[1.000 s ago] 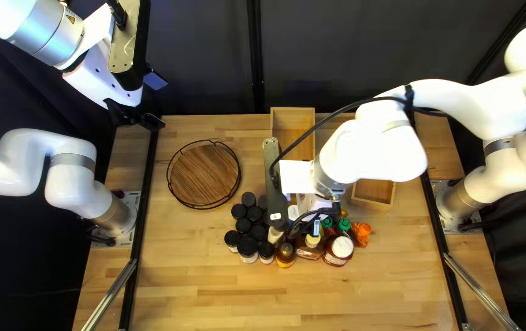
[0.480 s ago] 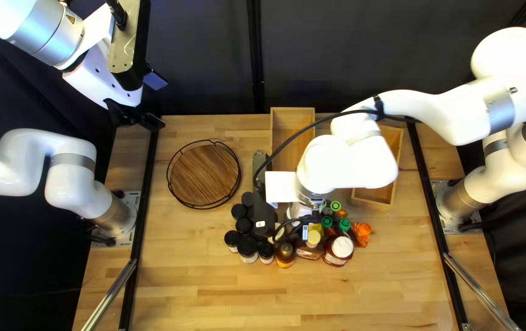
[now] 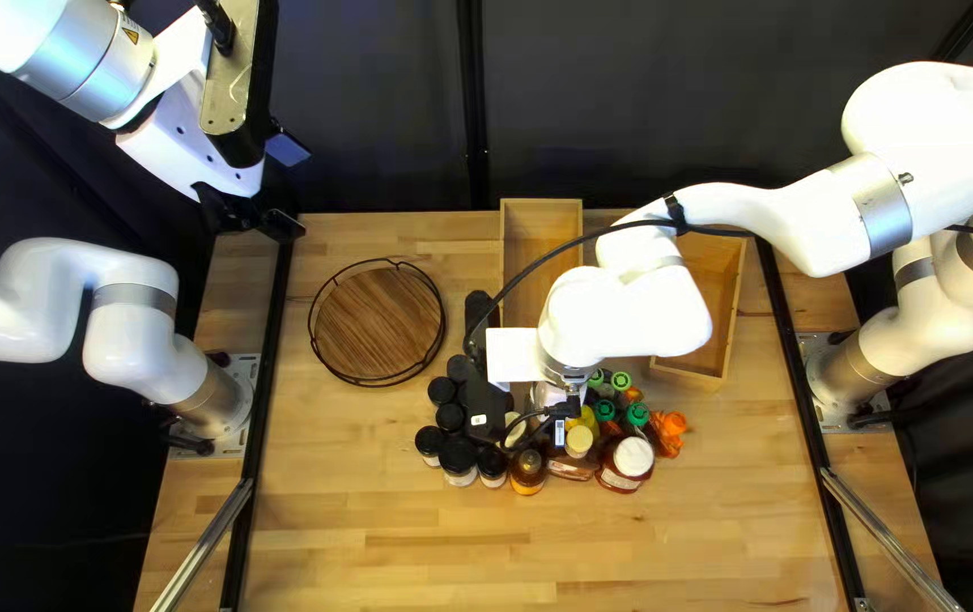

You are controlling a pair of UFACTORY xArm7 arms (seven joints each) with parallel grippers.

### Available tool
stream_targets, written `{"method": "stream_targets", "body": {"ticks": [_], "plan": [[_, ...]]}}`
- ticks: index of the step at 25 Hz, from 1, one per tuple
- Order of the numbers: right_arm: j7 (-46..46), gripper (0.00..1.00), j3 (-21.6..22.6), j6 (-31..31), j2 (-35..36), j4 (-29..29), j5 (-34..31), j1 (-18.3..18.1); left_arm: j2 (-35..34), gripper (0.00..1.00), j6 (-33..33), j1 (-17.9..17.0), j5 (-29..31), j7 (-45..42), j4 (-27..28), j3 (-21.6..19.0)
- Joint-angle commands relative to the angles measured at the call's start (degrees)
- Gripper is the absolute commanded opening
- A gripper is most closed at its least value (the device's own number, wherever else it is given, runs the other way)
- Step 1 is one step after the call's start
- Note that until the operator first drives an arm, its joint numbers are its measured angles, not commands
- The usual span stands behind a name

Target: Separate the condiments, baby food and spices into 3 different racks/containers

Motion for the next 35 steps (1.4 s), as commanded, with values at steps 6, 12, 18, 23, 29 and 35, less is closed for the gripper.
{"method": "stream_targets", "body": {"ticks": [6,12,18,23,29,35], "plan": [[-0.90,0.00,-0.12,-0.17,0.61,-0.03,0.01,-0.36,0.00,1.00,0.00,0.00,0.00,0.00,0.00,0.00],[-2.97,0.00,0.04,5.83,2.33,5.09,0.64,-0.54,0.00,1.00,0.00,0.00,0.00,0.00,0.00,0.00],[-6.85,0.00,-0.71,16.89,4.40,14.95,0.16,-1.55,0.00,1.00,0.00,0.00,0.00,0.00,0.00,0.00],[-11.35,0.00,-2.52,22.80,4.10,22.48,0.23,-3.81,0.00,1.00,0.00,0.00,0.00,0.00,0.00,0.00],[-16.91,0.00,-6.23,24.01,3.17,25.46,1.03,-8.86,0.00,1.00,0.00,0.00,0.00,0.00,0.00,0.00],[-21.36,0.00,-9.83,18.92,4.81,19.18,2.87,-14.37,0.00,1.00,0.00,0.00,0.00,0.00,0.00,0.00]]}}
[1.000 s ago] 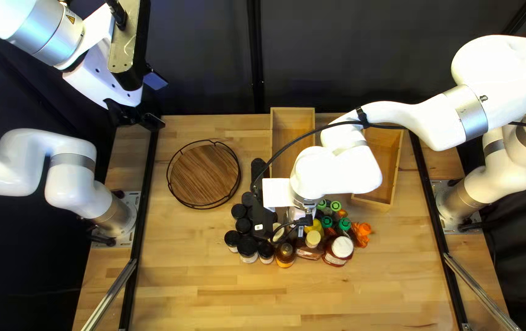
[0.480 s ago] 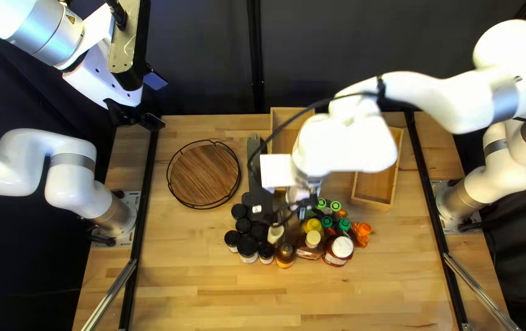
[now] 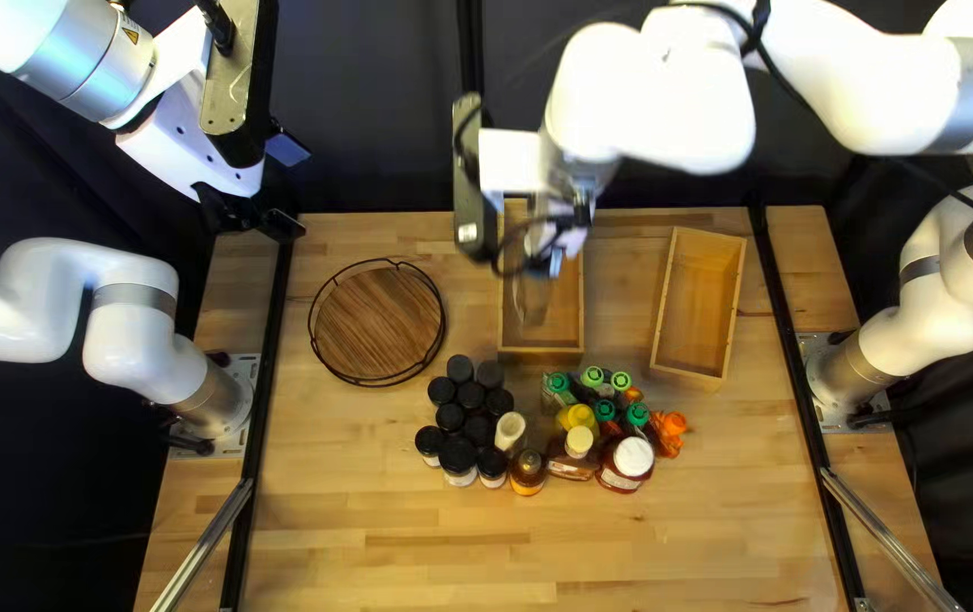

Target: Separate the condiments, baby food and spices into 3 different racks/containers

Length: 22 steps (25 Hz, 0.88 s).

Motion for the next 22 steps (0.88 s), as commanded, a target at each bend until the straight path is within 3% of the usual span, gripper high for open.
{"method": "stream_targets", "body": {"ticks": [1,6,22], "plan": [[-2.74,0.00,-2.43,-4.50,1.33,-5.53,1.43,-3.61,0.00,1.00,0.00,0.00,0.00,0.00,0.00,0.00],[-4.50,0.00,-3.76,-9.33,2.22,-11.45,2.02,-5.49,0.00,1.00,0.00,0.00,0.00,0.00,0.00,0.00],[-2.32,0.00,-6.44,-17.35,3.11,-21.11,-0.21,-7.95,0.00,1.00,0.00,0.00,0.00,0.00,0.00,0.00]]}}
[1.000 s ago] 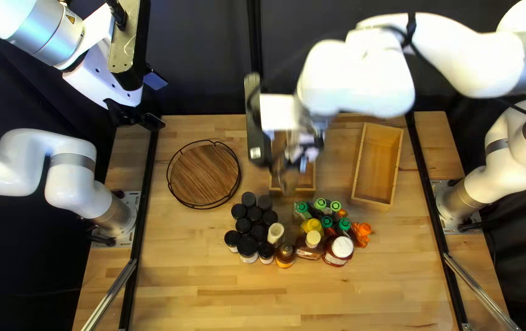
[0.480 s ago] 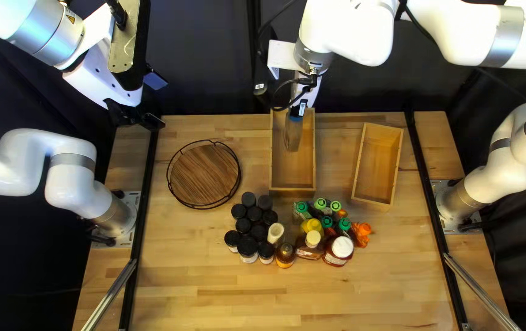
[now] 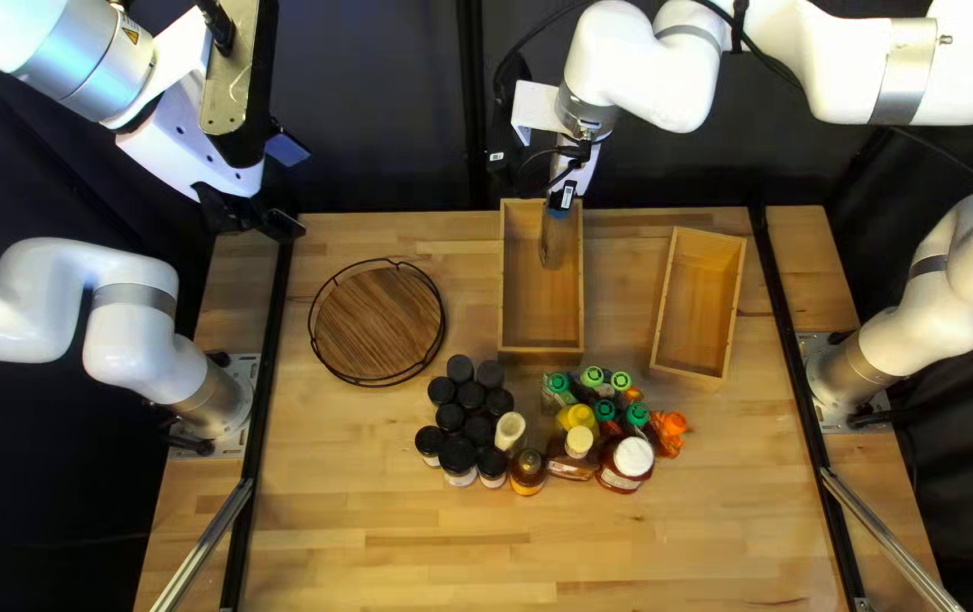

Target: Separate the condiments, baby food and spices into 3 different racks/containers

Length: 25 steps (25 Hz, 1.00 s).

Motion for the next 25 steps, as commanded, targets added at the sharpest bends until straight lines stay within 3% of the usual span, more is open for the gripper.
{"method": "stream_targets", "body": {"ticks": [1,11,12,13,15,19,25], "plan": [[0.79,0.00,-0.61,-2.06,-0.14,-1.94,-0.37,-0.56,0.00,1.00,0.00,0.00,0.00,0.00,0.00,0.00],[2.41,0.05,-1.29,-4.66,-1.29,-3.19,-1.68,-0.93,0.00,1.00,0.00,0.00,0.00,0.00,0.00,0.00],[2.68,0.12,-1.26,-4.64,-1.48,-3.00,-1.82,-0.85,0.00,1.00,0.00,0.00,0.00,0.00,0.00,0.00],[2.89,0.55,-1.24,-4.63,-1.63,-2.90,-1.94,-0.79,0.00,1.00,0.00,0.00,0.00,0.00,0.00,0.00],[3.10,0.91,-1.22,-4.64,-1.85,-2.84,-2.00,-0.73,0.00,1.00,0.00,0.00,0.00,0.00,0.00,0.00],[3.33,1.00,-0.84,-4.10,-1.34,-2.83,-1.57,-0.36,0.00,1.00,0.00,0.00,0.00,0.00,0.00,0.00],[3.40,1.00,0.15,-2.74,1.42,-3.47,-0.36,0.51,0.00,1.00,0.00,0.00,0.00,0.00,0.00,0.00]]}}
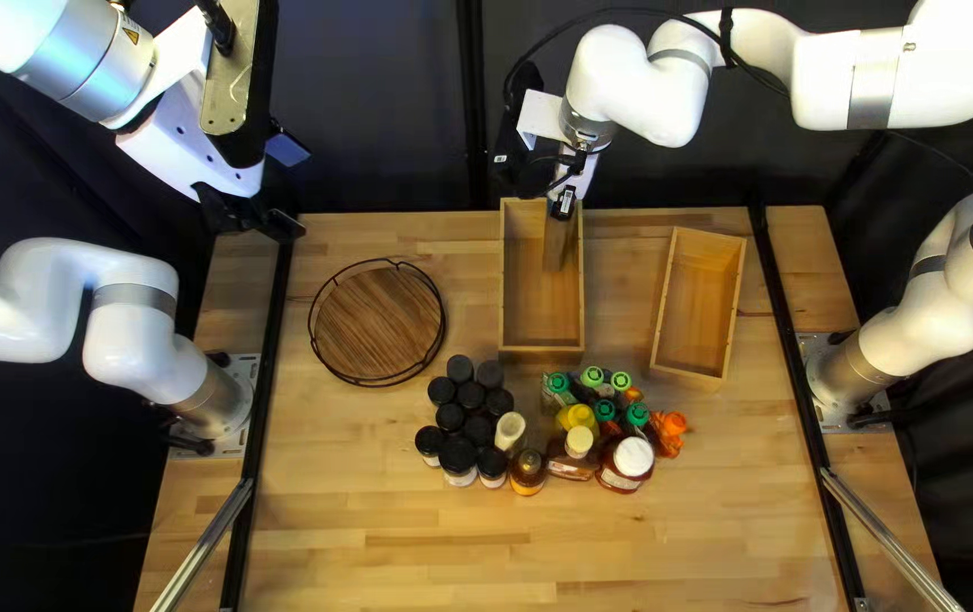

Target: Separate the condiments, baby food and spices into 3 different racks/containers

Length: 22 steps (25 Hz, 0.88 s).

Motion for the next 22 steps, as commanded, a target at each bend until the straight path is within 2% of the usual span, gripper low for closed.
{"method": "stream_targets", "body": {"ticks": [1,5,9,14,18,22], "plan": [[0.14,1.00,0.99,1.12,2.78,-0.91,1.32,0.91,0.00,1.00,0.00,0.00,0.00,0.00,0.00,0.00],[0.35,1.00,2.64,2.08,5.94,-2.08,3.91,2.52,0.00,1.00,0.00,0.00,0.00,0.00,0.00,0.00],[0.65,1.00,6.03,2.64,9.41,-4.10,10.24,6.22,0.00,1.00,0.00,0.00,0.00,0.00,0.00,0.00],[2.44,1.00,10.08,1.09,11.66,-6.81,14.28,10.44,0.00,1.00,0.00,0.00,0.00,0.00,0.00,0.00],[7.05,1.00,13.83,-0.62,11.58,-8.14,14.18,13.60,0.00,1.00,0.00,0.00,0.00,0.00,0.00,0.00],[13.45,1.00,17.28,-1.17,10.77,-8.95,10.98,15.97,0.00,1.00,0.00,0.00,0.00,0.00,0.00,0.00]]}}
